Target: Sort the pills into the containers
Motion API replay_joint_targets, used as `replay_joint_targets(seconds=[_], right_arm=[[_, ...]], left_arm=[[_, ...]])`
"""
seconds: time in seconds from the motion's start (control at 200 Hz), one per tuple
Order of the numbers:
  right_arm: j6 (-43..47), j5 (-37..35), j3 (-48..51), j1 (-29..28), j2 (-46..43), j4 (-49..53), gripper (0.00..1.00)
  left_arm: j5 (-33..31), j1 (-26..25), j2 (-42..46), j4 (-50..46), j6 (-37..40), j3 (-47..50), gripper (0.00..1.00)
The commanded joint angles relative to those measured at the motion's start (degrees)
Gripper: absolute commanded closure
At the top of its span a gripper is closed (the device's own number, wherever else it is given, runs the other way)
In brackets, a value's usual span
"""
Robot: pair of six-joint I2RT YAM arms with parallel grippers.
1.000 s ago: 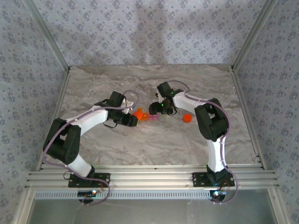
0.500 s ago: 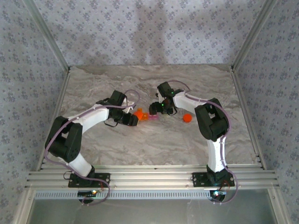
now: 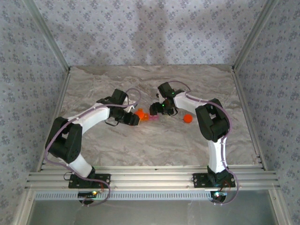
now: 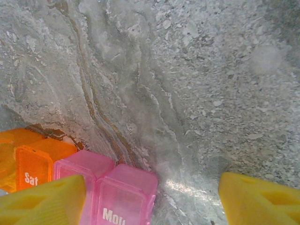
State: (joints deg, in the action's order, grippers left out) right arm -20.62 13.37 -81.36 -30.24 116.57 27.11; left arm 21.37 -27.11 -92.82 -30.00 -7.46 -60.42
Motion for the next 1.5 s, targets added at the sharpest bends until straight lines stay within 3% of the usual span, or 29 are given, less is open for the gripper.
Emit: replay_joint_targets(seconds=[0.0, 0.72, 1.494], right_arm=[[-0.78, 0.43, 0.70, 0.45, 1.64, -0.48, 0.23], [-0.77, 0.43, 0.36, 0.88, 1.72, 0.29, 0.23], [-2.05, 0.17, 0.15, 1.06, 0.50, 1.54, 0.23]], left_arm=[[0.17, -0.40, -0.96, -2.19, 1.22, -1.74, 1.00], [1.46, -0.39, 0.67, 6.18, -0.53, 4.96, 1.00], [5.25, -0.13, 10.66, 28.09, -3.21, 19.99, 1.00]])
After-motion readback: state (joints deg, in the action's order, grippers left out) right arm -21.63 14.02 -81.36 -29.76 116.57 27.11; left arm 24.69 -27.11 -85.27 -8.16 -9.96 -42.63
